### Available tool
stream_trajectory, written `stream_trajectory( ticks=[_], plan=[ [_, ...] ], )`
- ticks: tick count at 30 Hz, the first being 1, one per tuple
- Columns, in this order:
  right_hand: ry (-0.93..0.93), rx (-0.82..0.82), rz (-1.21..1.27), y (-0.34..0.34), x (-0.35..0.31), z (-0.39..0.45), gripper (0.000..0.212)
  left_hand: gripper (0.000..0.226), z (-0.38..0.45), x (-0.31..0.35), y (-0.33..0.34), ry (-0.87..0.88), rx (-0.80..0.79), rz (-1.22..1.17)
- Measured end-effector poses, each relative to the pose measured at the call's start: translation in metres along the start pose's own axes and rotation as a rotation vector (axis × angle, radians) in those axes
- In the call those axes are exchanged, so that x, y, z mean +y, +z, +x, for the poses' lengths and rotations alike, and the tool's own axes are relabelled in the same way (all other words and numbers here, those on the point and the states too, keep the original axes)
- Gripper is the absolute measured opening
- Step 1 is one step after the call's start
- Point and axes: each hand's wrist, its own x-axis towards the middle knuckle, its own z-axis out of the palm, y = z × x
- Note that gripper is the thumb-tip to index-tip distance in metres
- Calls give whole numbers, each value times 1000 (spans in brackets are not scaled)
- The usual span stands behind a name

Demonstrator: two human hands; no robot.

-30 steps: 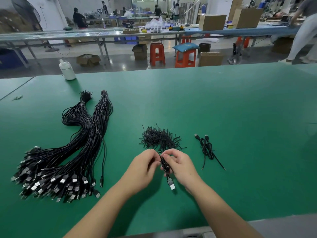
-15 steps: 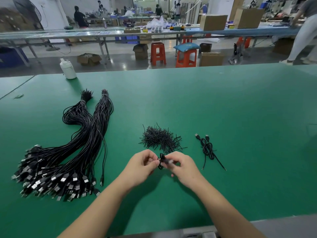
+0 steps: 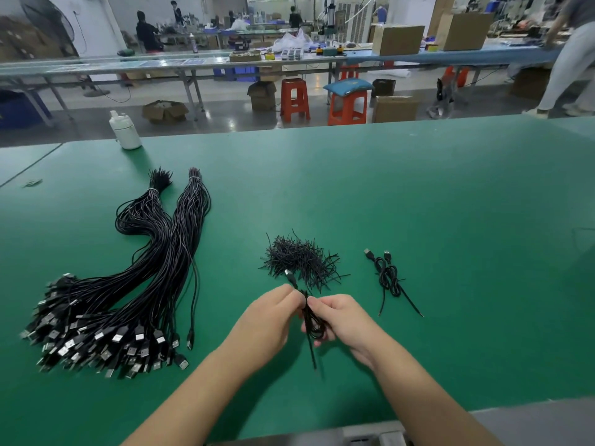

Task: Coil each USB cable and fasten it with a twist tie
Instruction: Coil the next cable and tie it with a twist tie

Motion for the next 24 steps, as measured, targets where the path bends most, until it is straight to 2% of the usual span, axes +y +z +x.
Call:
stream_trajectory(
  ticks=[4,6,9,13,15,19,21,24],
  plan=[
    [118,-108,136,-7,0,-1,27,24,-3,-2,2,241,52,175],
    [137,-117,166,-8,0,0,26,21,-5,-3,5,286,79,215],
    [110,-111,177,-9,3,2,24,21,-5,-7,10,226,90,207],
    [66,-22,145,-16,5,9,18,29,-4,-17,22,33,127,128],
    [40,112,-45,-26,5,13,16,28,-6,-27,29,-107,129,100],
    [8,390,-739,-58,0,26,18,31,-21,-64,40,-368,36,220],
    [18,440,-890,-75,-2,36,17,25,-32,-80,46,-429,12,269],
    [83,474,-987,-97,-2,52,21,18,-39,-90,52,-472,33,283]
  ],
)
